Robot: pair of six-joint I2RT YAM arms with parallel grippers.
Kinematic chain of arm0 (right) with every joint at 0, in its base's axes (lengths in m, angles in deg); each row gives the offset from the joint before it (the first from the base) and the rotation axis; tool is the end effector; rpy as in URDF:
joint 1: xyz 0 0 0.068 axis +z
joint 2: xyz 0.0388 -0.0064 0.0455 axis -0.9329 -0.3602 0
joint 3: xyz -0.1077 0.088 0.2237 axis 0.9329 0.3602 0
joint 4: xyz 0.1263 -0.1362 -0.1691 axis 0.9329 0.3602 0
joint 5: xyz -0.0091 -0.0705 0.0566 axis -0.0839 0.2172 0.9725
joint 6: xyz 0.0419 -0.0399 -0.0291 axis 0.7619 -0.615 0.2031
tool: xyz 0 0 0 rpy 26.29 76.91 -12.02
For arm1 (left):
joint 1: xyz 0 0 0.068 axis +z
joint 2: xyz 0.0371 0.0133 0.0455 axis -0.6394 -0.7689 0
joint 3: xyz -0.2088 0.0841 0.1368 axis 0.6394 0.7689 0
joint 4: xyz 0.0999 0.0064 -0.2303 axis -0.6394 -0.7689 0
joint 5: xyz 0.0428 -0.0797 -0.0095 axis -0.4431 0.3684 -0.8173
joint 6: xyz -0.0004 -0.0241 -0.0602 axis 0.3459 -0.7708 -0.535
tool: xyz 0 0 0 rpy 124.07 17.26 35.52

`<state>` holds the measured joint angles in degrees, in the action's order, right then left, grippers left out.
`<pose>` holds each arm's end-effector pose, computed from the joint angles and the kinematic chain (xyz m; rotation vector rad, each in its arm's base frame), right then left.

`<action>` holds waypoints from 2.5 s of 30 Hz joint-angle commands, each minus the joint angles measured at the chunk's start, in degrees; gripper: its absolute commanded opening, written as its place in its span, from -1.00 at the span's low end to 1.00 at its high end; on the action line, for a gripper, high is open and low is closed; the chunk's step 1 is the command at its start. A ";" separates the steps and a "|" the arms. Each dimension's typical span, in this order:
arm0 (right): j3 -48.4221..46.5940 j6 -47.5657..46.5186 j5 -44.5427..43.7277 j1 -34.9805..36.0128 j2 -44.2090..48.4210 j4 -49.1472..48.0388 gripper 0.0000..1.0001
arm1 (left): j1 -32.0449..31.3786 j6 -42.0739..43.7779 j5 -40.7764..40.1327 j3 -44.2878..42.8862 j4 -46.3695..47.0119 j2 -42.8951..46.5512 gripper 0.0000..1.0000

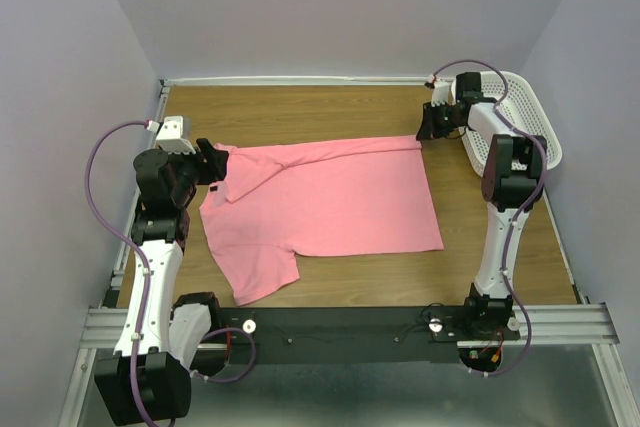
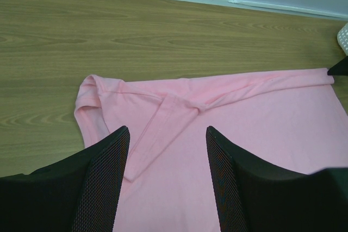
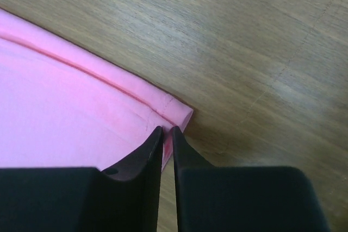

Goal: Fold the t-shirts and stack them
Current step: Fold the tshirt

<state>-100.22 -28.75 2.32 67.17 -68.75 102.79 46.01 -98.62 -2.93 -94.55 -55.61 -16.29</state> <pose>0.4829 0.0120 0.1540 -0.5067 2.4049 0.5750 0.2125 0.0069 0.3029 -0.0874 1.7929 -0.3975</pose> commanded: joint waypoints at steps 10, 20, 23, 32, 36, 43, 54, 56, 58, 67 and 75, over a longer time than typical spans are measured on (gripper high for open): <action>1.94 -2.09 1.43 -0.13 3.44 -0.38 -0.99 | 0.15 -0.09 1.52 0.96 0.87 0.76 0.33; 17.05 -7.54 -0.94 -0.22 14.42 -2.66 -0.99 | 0.07 -0.09 1.87 0.96 0.87 0.85 0.33; 20.48 -8.60 -2.34 -0.31 15.93 -3.62 -0.97 | 0.15 -0.17 1.96 0.96 0.87 0.76 0.33; 24.45 -8.34 -8.75 -1.10 18.92 -6.43 -0.89 | 0.07 -0.17 2.13 0.96 0.96 0.76 0.33; 24.71 -7.90 -10.78 -1.18 19.10 -6.97 -0.57 | 0.15 -0.09 2.13 1.05 0.96 0.76 0.33; 26.03 -8.07 -7.11 -1.45 21.99 -7.23 -0.03 | 0.15 -0.35 2.04 1.22 1.04 0.59 0.33; 30.95 -4.65 17.77 0.57 30.17 -6.27 0.10 | 0.07 -8.53 -2.08 -1.40 -4.75 -25.21 0.03; 31.74 -4.47 18.48 1.27 29.82 -6.27 0.10 | 0.07 -8.79 -3.22 -2.02 -5.55 -27.00 0.03; 32.09 -4.73 18.31 1.36 29.47 -6.27 0.10 | 0.07 -8.44 -4.80 -2.46 -4.33 -28.06 0.07; 32.18 -4.91 20.15 1.28 29.03 -6.27 0.11 | -6.08 6.49 -2.78 -17.46 -9.04 -43.69 0.10; 32.80 -4.73 21.03 1.28 30.52 -6.18 0.11 | -9.78 10.55 -7.09 -27.42 -14.95 -56.62 0.09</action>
<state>-68.28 -33.86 21.16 68.46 -39.42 96.11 36.06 -91.30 -6.41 -119.51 -65.64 -70.03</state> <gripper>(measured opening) 0.551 0.547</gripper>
